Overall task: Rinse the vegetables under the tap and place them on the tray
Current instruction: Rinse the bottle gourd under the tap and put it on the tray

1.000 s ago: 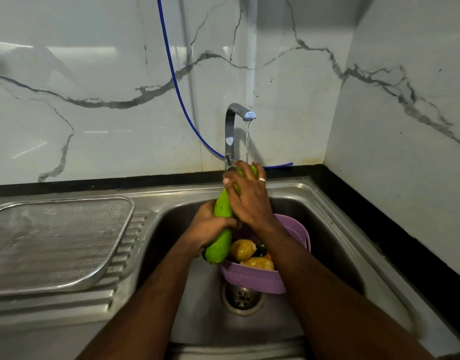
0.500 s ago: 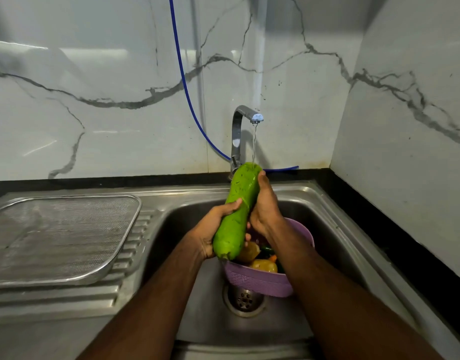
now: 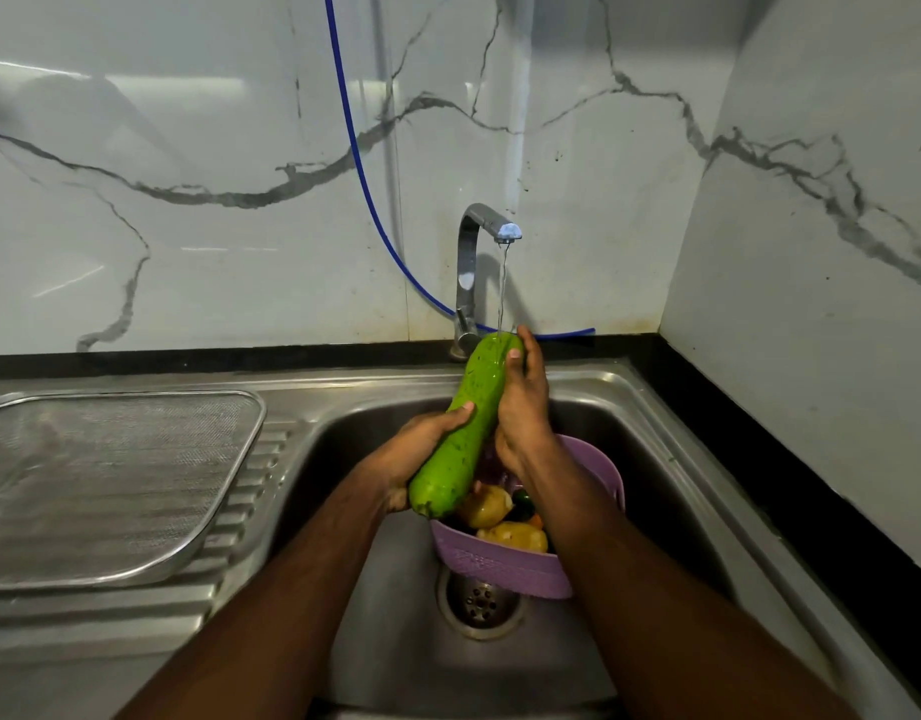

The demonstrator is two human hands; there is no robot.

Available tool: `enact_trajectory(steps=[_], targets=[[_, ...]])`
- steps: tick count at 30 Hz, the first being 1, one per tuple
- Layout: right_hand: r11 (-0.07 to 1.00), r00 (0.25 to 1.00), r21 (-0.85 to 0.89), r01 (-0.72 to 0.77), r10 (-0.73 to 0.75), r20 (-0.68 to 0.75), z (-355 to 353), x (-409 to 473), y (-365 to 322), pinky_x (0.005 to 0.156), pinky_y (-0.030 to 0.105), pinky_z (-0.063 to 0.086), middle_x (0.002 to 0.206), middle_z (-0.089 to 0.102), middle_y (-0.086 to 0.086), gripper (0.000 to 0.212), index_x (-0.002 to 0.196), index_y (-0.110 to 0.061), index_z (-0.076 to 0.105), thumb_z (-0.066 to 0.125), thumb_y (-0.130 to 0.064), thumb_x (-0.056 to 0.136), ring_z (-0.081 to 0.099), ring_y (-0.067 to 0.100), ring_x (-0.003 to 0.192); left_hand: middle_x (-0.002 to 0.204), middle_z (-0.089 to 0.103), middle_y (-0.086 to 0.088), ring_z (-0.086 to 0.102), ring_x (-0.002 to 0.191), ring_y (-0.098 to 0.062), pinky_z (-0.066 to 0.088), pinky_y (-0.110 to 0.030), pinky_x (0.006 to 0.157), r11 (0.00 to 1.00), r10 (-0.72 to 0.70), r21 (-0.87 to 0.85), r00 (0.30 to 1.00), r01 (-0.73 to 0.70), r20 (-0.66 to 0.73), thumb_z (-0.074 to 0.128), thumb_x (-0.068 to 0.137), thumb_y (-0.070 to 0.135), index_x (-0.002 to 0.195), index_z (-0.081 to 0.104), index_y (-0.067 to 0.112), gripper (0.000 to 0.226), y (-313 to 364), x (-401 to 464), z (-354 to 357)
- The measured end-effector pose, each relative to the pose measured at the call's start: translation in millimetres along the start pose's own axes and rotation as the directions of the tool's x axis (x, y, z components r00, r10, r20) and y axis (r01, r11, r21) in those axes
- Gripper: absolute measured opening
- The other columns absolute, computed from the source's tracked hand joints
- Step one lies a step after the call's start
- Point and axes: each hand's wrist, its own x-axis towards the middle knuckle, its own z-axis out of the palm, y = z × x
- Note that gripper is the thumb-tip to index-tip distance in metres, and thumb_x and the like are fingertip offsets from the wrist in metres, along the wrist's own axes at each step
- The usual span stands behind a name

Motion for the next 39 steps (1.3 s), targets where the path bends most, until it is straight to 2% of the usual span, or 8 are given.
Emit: enact_trajectory(steps=[3, 7, 14, 18, 23, 28, 33, 39], targets=[[1.000, 0.999, 0.006, -0.028, 0.028, 0.019, -6, 2, 1, 0.097, 0.041, 0.057, 0.140, 0.059, 0.005, 0.050, 0.148, -0.034, 0.046, 0.051, -0.008, 0.105, 0.064, 0.023, 0.120, 0.097, 0.069, -0.022, 0.069, 0.070, -0.028, 0.059, -0.035, 0.056, 1.000, -0.005, -0.030, 1.000, 0.005, 0.007, 0.057, 0.097, 0.038, 0.122, 0.063, -0.001, 0.046, 0, 3, 3], [0.998, 0.997, 0.020, -0.058, 0.057, 0.043, -9, 1, 5, 0.084, 0.034, 0.058, 0.131, 0.062, -0.001, 0.086, 0.155, -0.035, 0.035, 0.069, 0.009, 0.089, 0.066, 0.015, 0.109, 0.107, 0.072, -0.025, 0.071, 0.077, -0.030, 0.060, -0.037, 0.063, 0.998, 0.016, -0.064, 0.998, -0.020, -0.057, 0.054, 0.099, 0.039, 0.119, 0.066, 0.001, 0.044, -2, 7, 8], [0.984, 0.987, -0.106, -0.144, 0.151, 0.058, -9, -11, 4, 0.093, 0.051, 0.059, 0.133, 0.059, 0.001, 0.128, 0.159, -0.036, 0.014, 0.092, 0.002, 0.066, 0.065, 0.025, 0.113, 0.116, 0.071, -0.021, 0.069, 0.102, -0.034, 0.056, -0.044, 0.092, 0.977, -0.003, -0.212, 0.997, -0.014, -0.080, 0.049, 0.099, 0.031, 0.123, 0.066, 0.005, 0.039, -8, 1, 10], [0.996, 0.996, -0.038, -0.077, 0.075, -0.048, -2, -7, -5, 0.099, 0.051, 0.057, 0.146, 0.053, 0.009, 0.111, 0.162, -0.036, 0.007, 0.082, -0.009, 0.084, 0.063, 0.029, 0.120, 0.111, 0.072, -0.019, 0.070, 0.088, -0.035, 0.061, -0.042, 0.067, 0.989, 0.074, -0.124, 0.993, -0.084, -0.087, 0.065, 0.092, 0.024, 0.126, 0.060, 0.007, 0.038, -9, -3, 13], [0.995, 0.986, 0.082, 0.063, -0.050, -0.156, -10, 5, -18, 0.105, 0.050, 0.052, 0.154, 0.046, 0.009, 0.105, 0.160, -0.040, 0.005, 0.077, -0.009, 0.090, 0.058, 0.027, 0.127, 0.094, 0.072, -0.016, 0.069, 0.064, -0.027, 0.052, -0.026, 0.043, 0.998, 0.049, 0.043, 0.964, -0.039, -0.263, 0.078, 0.080, 0.045, 0.119, 0.056, 0.009, 0.058, -17, 0, 17], [0.952, 0.976, 0.281, 0.118, -0.059, -0.209, -19, 14, -26, 0.082, 0.041, 0.057, 0.128, 0.063, 0.008, 0.096, 0.155, -0.026, 0.030, 0.077, 0.011, 0.080, 0.068, 0.019, 0.100, 0.109, 0.065, -0.015, 0.068, 0.086, -0.021, 0.061, -0.034, 0.063, 0.973, 0.098, -0.175, 0.951, -0.154, -0.292, 0.067, 0.094, 0.031, 0.124, 0.054, 0.001, 0.045, -18, 21, 22], [0.926, 0.948, 0.343, 0.156, -0.042, -0.317, -34, 23, -28, 0.096, 0.053, 0.056, 0.134, 0.063, 0.012, 0.089, 0.148, -0.023, 0.035, 0.079, 0.011, 0.079, 0.068, 0.026, 0.110, 0.121, 0.062, -0.018, 0.065, 0.105, -0.028, 0.059, -0.043, 0.084, 0.899, 0.063, -0.414, 0.976, -0.146, -0.207, 0.049, 0.103, 0.018, 0.115, 0.059, 0.006, 0.019, -15, 28, 27], [0.872, 0.911, 0.458, 0.172, 0.037, -0.412, -44, 27, -36, 0.099, 0.052, 0.056, 0.132, 0.062, 0.002, 0.088, 0.149, -0.028, 0.029, 0.080, 0.002, 0.084, 0.065, 0.023, 0.118, 0.134, 0.060, -0.019, 0.066, 0.108, -0.030, 0.059, -0.039, 0.084, 0.814, 0.162, -0.533, 0.971, -0.232, -0.176, 0.046, 0.103, 0.009, 0.139, 0.051, 0.006, 0.037, -17, 29, 30]])
